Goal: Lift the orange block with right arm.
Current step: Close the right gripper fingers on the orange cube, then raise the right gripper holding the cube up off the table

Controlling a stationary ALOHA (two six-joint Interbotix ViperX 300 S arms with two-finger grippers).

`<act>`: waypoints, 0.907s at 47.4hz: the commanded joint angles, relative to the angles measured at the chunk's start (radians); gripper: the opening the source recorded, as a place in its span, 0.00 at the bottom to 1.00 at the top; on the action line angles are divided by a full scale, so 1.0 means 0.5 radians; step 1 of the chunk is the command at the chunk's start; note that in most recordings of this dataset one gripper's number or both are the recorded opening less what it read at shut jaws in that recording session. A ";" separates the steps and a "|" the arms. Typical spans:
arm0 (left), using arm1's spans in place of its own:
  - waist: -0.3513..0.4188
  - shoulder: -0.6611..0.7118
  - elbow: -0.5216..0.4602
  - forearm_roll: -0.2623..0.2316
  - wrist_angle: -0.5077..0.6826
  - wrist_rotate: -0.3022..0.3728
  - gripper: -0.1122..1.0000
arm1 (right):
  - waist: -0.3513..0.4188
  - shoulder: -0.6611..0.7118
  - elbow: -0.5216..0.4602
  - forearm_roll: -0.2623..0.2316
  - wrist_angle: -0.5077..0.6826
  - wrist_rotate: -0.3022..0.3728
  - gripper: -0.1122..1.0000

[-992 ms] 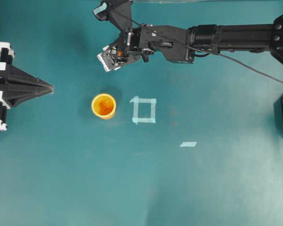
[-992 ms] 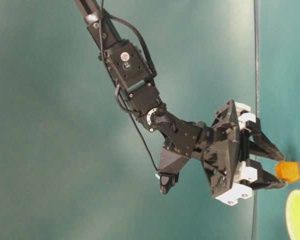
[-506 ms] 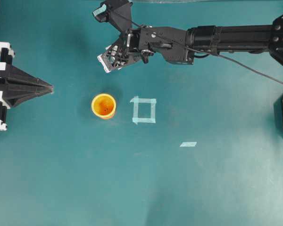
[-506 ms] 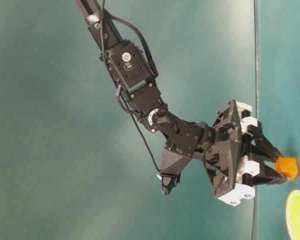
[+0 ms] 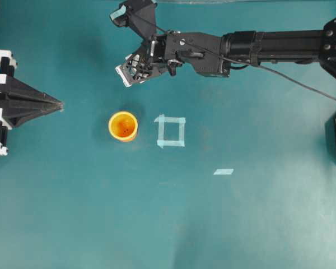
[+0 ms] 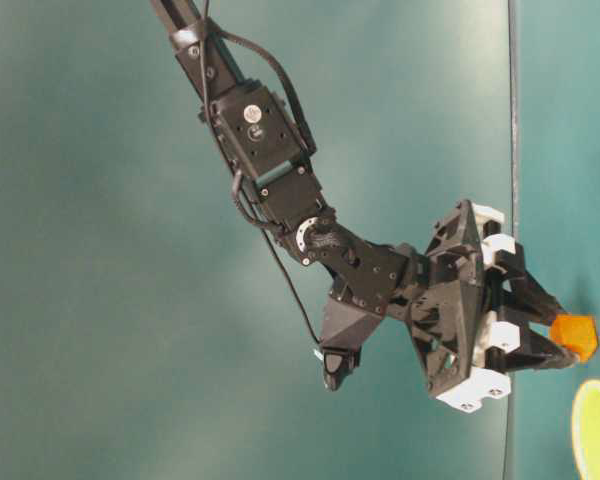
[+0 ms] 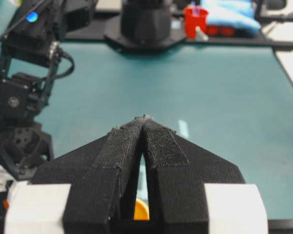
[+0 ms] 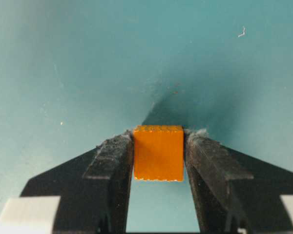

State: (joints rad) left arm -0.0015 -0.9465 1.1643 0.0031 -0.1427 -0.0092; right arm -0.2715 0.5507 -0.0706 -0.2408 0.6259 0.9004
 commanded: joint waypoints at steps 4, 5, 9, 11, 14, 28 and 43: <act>0.000 0.006 -0.055 0.000 -0.009 0.000 0.10 | 0.006 -0.110 -0.043 -0.003 0.031 -0.003 0.46; 0.000 0.006 -0.052 0.003 -0.009 0.000 0.10 | 0.006 -0.114 -0.043 -0.003 0.034 -0.003 0.46; 0.000 0.003 -0.052 0.003 -0.009 0.000 0.10 | 0.006 -0.135 -0.046 -0.003 0.040 -0.003 0.46; -0.003 0.003 -0.052 0.000 -0.009 0.000 0.10 | 0.006 -0.141 -0.043 -0.003 0.043 -0.003 0.46; 0.000 0.006 -0.052 0.000 -0.003 0.000 0.10 | 0.006 -0.156 -0.043 -0.003 0.052 -0.003 0.46; 0.000 0.003 -0.052 0.000 0.031 0.000 0.10 | 0.006 -0.215 -0.049 -0.009 0.098 -0.009 0.46; 0.000 0.003 -0.052 0.000 0.031 0.003 0.10 | 0.006 -0.279 -0.080 -0.061 0.107 -0.015 0.46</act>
State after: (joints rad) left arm -0.0015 -0.9480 1.1628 0.0031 -0.1212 -0.0092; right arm -0.2700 0.4771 -0.0752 -0.2562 0.6796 0.8943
